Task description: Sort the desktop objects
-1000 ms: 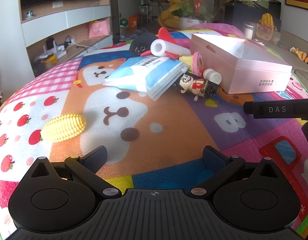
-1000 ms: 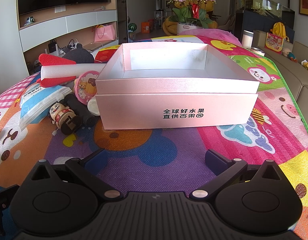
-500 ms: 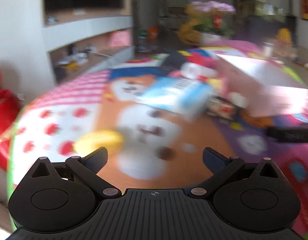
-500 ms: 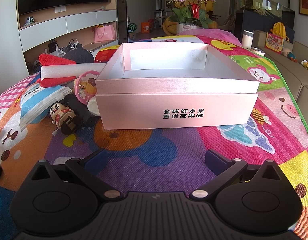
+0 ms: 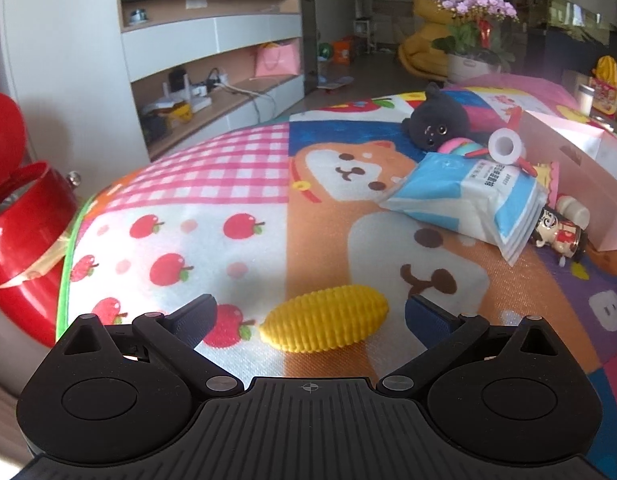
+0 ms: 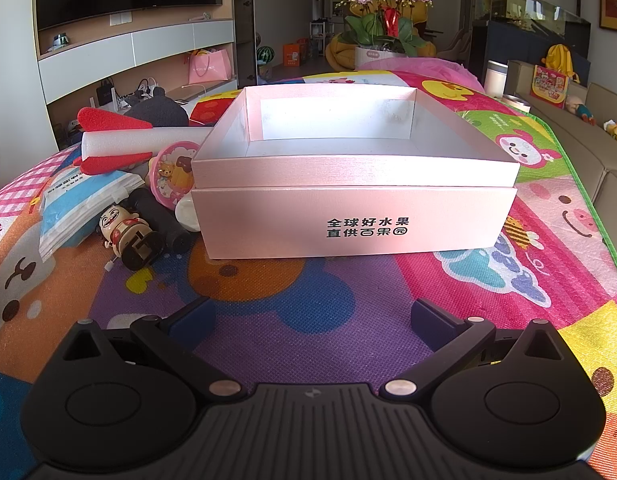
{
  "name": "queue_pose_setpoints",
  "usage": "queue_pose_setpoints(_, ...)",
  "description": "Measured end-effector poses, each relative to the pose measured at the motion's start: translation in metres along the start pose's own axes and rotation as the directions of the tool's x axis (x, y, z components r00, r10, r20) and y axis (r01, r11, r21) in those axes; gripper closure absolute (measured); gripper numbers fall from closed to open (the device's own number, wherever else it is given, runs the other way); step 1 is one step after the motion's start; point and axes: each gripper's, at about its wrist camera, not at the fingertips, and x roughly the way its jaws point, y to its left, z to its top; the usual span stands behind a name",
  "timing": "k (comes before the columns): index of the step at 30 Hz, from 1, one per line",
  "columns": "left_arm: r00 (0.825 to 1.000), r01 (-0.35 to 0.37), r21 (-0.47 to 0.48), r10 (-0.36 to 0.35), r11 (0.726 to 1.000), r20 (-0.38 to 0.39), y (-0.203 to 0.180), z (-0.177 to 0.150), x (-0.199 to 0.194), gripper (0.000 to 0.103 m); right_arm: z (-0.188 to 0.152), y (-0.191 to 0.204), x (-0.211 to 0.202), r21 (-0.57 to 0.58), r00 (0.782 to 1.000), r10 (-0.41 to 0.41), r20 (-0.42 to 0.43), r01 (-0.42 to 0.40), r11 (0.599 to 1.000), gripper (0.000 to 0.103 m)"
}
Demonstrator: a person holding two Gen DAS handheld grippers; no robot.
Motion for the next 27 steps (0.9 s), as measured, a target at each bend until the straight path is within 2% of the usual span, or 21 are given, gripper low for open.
queue_pose_setpoints(1,1.000,0.003,-0.003,-0.003,1.000,-0.002,0.000,-0.001,0.001,0.006,0.000,0.000,0.000,0.000,1.000,0.000,0.000,0.000,1.000,0.000)
queue_pose_setpoints(2,1.000,0.004,-0.005,-0.004,1.000,-0.007,0.000,-0.001,0.002,0.018,0.000,0.000,0.000,0.000,1.000,0.000,0.000,0.000,1.000,0.000)
queue_pose_setpoints(6,1.000,0.013,-0.022,-0.013,1.000,-0.014,-0.003,-0.002,0.005,0.028,0.000,0.001,0.000,0.001,1.000,0.001,0.000,-0.001,1.000,0.000)
queue_pose_setpoints(7,1.000,0.017,-0.024,-0.017,1.000,-0.010,-0.004,-0.002,0.005,0.040,0.000,0.001,0.000,0.002,1.000,0.002,0.000,-0.002,1.000,0.000)
queue_pose_setpoints(10,0.998,0.059,-0.026,-0.059,0.998,-0.003,-0.013,-0.003,0.001,0.059,0.002,-0.003,0.000,-0.026,0.999,0.028,-0.022,-0.028,0.999,0.000)
queue_pose_setpoints(12,0.993,0.115,0.011,-0.115,0.993,0.001,-0.027,-0.008,-0.006,0.058,0.006,-0.006,0.003,-0.035,0.997,0.061,-0.047,-0.063,0.997,0.000)
queue_pose_setpoints(15,0.978,0.209,0.066,-0.209,0.976,0.002,-0.048,-0.020,-0.019,0.057,0.009,-0.004,0.005,-0.044,0.995,0.069,-0.069,-0.072,0.996,0.000)
queue_pose_setpoints(17,0.963,0.268,0.084,-0.269,0.960,-0.003,-0.057,-0.026,-0.027,0.048,0.008,-0.006,0.002,-0.040,0.994,0.068,-0.085,-0.071,0.997,0.000)
queue_pose_setpoints(18,0.956,0.291,0.087,-0.292,0.953,-0.004,-0.060,-0.029,-0.030,0.047,0.010,-0.005,0.002,-0.035,0.994,0.063,-0.095,-0.066,0.997,0.000)
queue_pose_setpoints(21,0.952,0.306,0.075,-0.306,0.949,-0.004,-0.062,-0.033,-0.034,0.039,0.014,-0.001,0.004,-0.045,0.991,0.042,-0.124,-0.048,0.998,0.000)
queue_pose_setpoints(22,0.953,0.302,0.066,-0.303,0.951,-0.002,-0.060,-0.033,-0.034,0.032,0.017,0.000,0.004,-0.051,0.989,0.041,-0.139,-0.048,0.998,0.000)
queue_pose_setpoints(23,0.958,0.287,0.054,-0.288,0.956,0.002,-0.057,-0.034,-0.034,0.025,0.019,0.001,0.004,-0.054,0.986,0.057,-0.155,-0.066,0.996,0.000)
queue_pose_setpoints(24,0.962,0.271,0.047,-0.272,0.961,0.006,-0.053,-0.033,-0.034,0.024,0.020,0.005,0.002,-0.069,0.982,0.103,-0.160,-0.115,0.991,0.000)
queue_pose_setpoints(25,0.965,0.260,0.039,-0.261,0.965,0.007,-0.049,-0.033,-0.034,0.022,0.020,0.011,-0.004,-0.089,0.980,0.150,-0.133,-0.162,0.983,0.000)
queue_pose_setpoints(27,0.970,0.243,0.019,-0.243,0.970,0.005,-0.041,-0.033,-0.031,0.020,0.018,0.032,-0.020,-0.186,0.981,0.193,-0.036,-0.197,0.963,0.001)
